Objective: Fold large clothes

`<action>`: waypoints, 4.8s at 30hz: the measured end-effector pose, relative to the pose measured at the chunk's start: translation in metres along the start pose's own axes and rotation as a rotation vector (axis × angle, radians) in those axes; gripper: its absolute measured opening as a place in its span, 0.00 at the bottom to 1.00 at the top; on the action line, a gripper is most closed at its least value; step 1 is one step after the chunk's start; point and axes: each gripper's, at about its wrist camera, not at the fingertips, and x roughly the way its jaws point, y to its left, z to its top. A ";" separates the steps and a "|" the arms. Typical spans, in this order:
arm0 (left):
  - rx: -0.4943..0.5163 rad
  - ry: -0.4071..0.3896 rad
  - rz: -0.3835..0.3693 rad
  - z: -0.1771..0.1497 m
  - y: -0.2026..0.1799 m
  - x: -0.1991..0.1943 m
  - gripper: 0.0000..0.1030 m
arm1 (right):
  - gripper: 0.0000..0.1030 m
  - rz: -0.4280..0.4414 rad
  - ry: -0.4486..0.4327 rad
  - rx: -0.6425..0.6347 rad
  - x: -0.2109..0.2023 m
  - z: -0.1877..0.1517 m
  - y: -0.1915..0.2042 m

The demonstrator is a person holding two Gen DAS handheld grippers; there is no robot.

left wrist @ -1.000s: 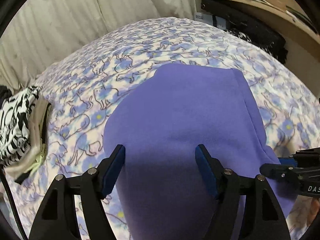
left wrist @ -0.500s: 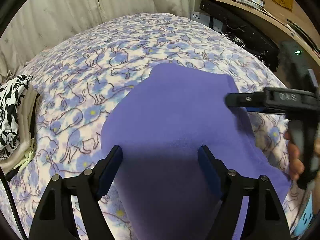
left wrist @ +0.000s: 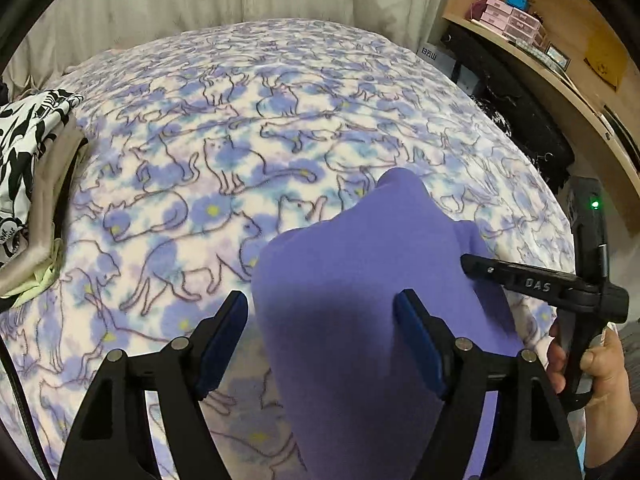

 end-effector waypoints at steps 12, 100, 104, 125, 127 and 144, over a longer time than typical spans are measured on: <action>0.005 0.023 0.032 0.004 -0.005 0.012 0.75 | 0.55 -0.022 0.025 0.061 0.002 0.003 -0.019; -0.302 0.169 -0.468 -0.114 0.007 0.024 1.00 | 1.00 0.386 0.303 -0.019 0.015 -0.070 -0.015; -0.333 0.199 -0.482 -0.112 0.005 0.034 1.00 | 1.00 0.376 0.281 -0.025 0.014 -0.072 -0.010; -0.220 0.052 -0.359 -0.105 -0.026 -0.016 0.98 | 0.48 0.346 0.074 -0.074 -0.034 -0.096 0.034; -0.219 0.046 -0.361 -0.109 -0.025 -0.030 0.98 | 0.48 0.349 0.062 -0.073 -0.042 -0.104 0.043; -0.303 -0.171 -0.280 -0.160 0.098 -0.221 0.98 | 0.48 0.481 -0.008 -0.248 -0.098 -0.129 0.221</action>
